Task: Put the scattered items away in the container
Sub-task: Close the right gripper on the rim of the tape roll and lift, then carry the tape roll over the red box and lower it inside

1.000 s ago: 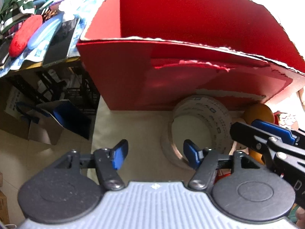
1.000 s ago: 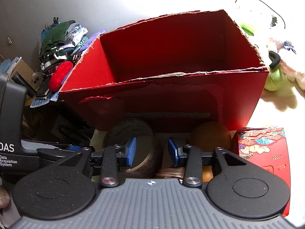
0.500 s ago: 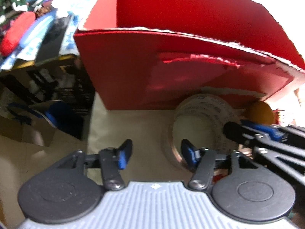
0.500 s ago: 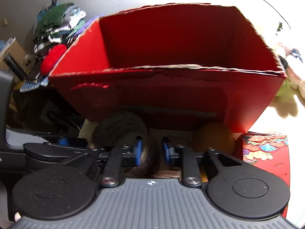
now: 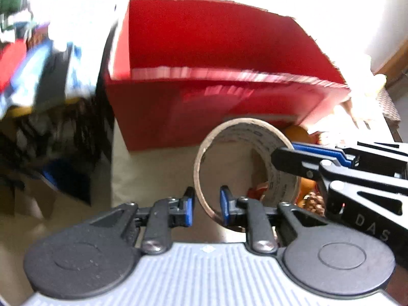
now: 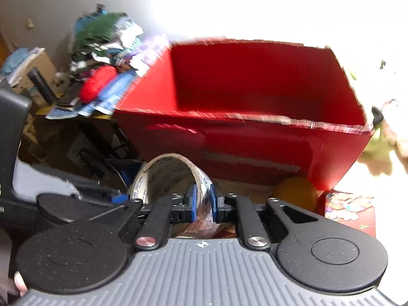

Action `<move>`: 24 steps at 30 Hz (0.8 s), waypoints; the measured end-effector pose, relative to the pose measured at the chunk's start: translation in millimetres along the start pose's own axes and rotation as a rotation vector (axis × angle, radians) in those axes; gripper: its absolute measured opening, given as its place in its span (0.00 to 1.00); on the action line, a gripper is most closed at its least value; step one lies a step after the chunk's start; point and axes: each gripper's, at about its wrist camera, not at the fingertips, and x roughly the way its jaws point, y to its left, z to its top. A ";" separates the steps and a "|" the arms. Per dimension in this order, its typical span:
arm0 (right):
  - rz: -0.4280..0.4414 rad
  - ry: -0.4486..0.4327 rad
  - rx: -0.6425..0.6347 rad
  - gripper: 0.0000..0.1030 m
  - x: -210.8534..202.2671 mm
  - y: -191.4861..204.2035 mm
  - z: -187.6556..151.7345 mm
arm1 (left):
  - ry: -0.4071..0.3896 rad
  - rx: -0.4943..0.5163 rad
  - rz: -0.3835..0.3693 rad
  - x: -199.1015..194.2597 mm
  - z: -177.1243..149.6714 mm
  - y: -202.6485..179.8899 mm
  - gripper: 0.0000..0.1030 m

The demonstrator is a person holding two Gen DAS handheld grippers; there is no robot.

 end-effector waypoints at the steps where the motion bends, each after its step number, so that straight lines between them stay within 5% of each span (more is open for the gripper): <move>1: -0.003 -0.025 -0.015 0.12 -9.3 3.5 0.3 | -0.027 0.014 -0.004 -9.9 1.4 -0.5 0.20; 9: -0.032 -0.301 -0.042 0.13 -74.7 9.0 21.2 | -0.212 0.092 -0.089 -73.1 30.4 -16.0 0.18; 14: -0.076 -0.404 -0.063 0.13 -62.6 -0.9 45.7 | -0.271 0.090 -0.055 -69.6 73.3 -21.5 0.13; 19: -0.041 -0.345 0.038 0.12 -4.6 -41.1 73.5 | -0.228 0.046 0.003 -29.0 120.4 -11.5 0.12; 24: -0.002 -0.172 0.157 0.10 55.2 -77.1 101.9 | -0.106 0.007 0.076 35.0 150.4 -3.2 0.12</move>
